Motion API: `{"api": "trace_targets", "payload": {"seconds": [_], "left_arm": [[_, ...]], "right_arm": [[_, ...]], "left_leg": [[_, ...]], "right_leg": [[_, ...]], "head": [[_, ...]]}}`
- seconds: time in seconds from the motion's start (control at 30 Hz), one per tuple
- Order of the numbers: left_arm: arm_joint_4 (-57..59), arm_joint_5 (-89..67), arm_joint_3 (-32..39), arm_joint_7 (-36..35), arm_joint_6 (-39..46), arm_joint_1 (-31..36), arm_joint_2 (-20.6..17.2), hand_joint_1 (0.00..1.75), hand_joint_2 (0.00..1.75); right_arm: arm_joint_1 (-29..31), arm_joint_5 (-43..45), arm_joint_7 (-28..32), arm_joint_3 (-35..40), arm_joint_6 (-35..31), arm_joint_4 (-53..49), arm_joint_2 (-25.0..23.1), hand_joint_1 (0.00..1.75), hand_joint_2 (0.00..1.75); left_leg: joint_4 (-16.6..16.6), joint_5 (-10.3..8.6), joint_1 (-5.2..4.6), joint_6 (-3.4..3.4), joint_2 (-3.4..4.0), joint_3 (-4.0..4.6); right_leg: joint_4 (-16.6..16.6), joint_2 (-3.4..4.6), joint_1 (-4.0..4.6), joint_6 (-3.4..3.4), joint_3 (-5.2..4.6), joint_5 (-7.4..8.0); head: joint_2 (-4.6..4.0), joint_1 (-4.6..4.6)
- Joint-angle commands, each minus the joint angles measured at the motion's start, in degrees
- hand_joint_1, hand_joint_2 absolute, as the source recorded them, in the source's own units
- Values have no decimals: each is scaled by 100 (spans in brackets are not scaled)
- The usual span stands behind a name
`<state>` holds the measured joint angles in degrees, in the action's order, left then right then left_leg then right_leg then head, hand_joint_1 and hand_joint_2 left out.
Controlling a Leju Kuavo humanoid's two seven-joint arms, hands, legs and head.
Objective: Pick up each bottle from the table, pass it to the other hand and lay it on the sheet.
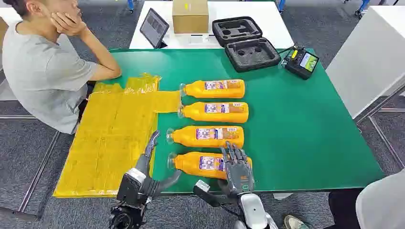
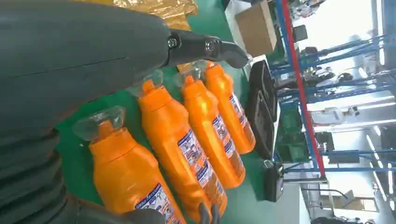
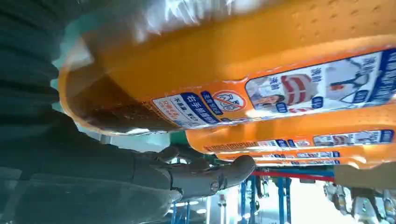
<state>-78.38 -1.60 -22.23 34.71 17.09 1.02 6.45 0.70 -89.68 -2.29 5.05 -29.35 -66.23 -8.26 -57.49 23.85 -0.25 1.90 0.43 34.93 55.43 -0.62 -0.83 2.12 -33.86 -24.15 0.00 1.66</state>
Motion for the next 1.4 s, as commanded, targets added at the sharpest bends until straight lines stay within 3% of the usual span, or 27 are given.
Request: {"api": "trace_targets", "payload": {"seconds": [0.03, 0.2, 0.47, 0.5, 0.53, 0.57, 0.6, 0.67, 0.73, 1.0, 1.13, 1.2, 1.27, 1.3, 1.37, 1.4], "left_arm": [[387, 47, -9, 13, -33, 177, 49, 0, 175], [530, 79, -67, -2, -70, 326, 71, 0, 175], [595, 118, -78, -10, -51, 364, 92, 0, 175], [609, 119, -78, -7, -46, 363, 92, 0, 175], [615, 120, -75, -2, -38, 359, 87, 0, 175], [617, 122, -75, 3, -34, 357, 82, 0, 175], [625, 124, -75, 7, -35, 358, 76, 0, 175], [636, 129, -78, 11, -36, 368, 75, 0, 175], [640, 134, -76, 14, -35, 377, 75, 0, 175], [609, 148, -102, 4, -33, 391, 81, 0, 175], [593, 163, -107, -21, -3, 406, 94, 0, 175], [592, 163, -101, -23, 23, 406, 100, 0, 175], [546, 182, -102, 36, 82, 364, 77, 0, 175], [538, 191, -111, 47, 83, 351, 68, 0, 175], [497, 240, -110, 193, 120, 271, 51, 0, 175], [489, 245, -115, 196, 125, 260, 48, 0, 175]], "right_arm": [[51, 29, -94, -323, 457, 240, 78, 0, 175], [119, 170, -136, -393, 945, 368, 53, 0, 175], [158, 361, -20, -363, 1192, 483, 57, 0, 175], [158, 383, -3, -353, 1218, 522, 60, 12, 175], [161, 480, 53, -358, 1254, 555, 56, 80, 175], [170, 494, 58, -349, 1276, 582, 65, 80, 175], [181, 515, 60, -347, 1309, 624, 72, 134, 175], [201, 549, 63, -339, 1373, 678, 87, 147, 175], [217, 636, 118, -348, 1403, 719, 86, 173, 175], [252, 700, 106, -316, 1536, 823, 123, 169, 175], [300, 752, 70, -351, 1639, 967, 138, 162, 175], [323, 874, 112, -415, 1633, 1010, 113, 171, 175], [456, 2009, 1043, -711, 1754, 1289, 52, 171, 175], [500, 2087, 1100, -702, 1693, 1420, 98, 168, 175], [593, 3719, 2390, -1135, 1949, 1727, 19, 175, 175], [604, 3763, 2418, -1113, 1914, 1787, 45, 175, 175]], "left_leg": [[6, 7, 6, -11, -15, -21], [5, 5, 9, -12, -17, -24], [7, 1, 7, -9, -15, -48], [7, 1, 6, -8, -14, -50], [9, 1, 8, -11, -18, -55], [9, 1, 6, -8, -10, -55], [9, 2, 4, -7, -8, -56], [13, -1, 6, -9, -10, -54], [9, 0, 9, -9, -20, -64], [10, 2, 7, -7, -17, -72], [12, 3, 10, -12, -15, -71], [9, 5, 9, -9, -14, -79], [9, 4, 10, -10, -16, -88], [7, 5, 9, -8, -10, -94], [9, 15, 11, -18, -11, -103], [9, 43, 14, -21, 8, -117]], "right_leg": [[-7, -8, 5, -8, 26, -9], [-9, -10, 8, -9, 30, -7], [-11, -10, 6, -8, 17, -3], [-10, -10, 5, -8, 9, -4], [-13, -11, 8, -11, 13, -4], [-12, -6, 6, -9, 10, -3], [-11, -5, 4, -7, 13, -3], [-17, -6, 6, -8, 48, 2], [-14, -14, 9, -11, 64, -4], [-15, -14, 7, -8, 18, -5], [-18, -9, 9, -11, 30, -4], [-15, -9, 9, -8, 76, -5], [-15, -11, 9, -9, 81, -4], [-13, -7, 9, -8, 73, -4], [-15, -5, 10, -21, 40, -20], [-16, 12, 13, -18, 48, -30]], "head": [[0, 0], [0, 0], [0, 0], [0, 0], [0, 0], [0, 0], [0, 0], [0, 2], [0, 0], [0, 0], [0, 0], [0, 0], [0, 0], [0, 0], [0, -2], [0, -2]]}}
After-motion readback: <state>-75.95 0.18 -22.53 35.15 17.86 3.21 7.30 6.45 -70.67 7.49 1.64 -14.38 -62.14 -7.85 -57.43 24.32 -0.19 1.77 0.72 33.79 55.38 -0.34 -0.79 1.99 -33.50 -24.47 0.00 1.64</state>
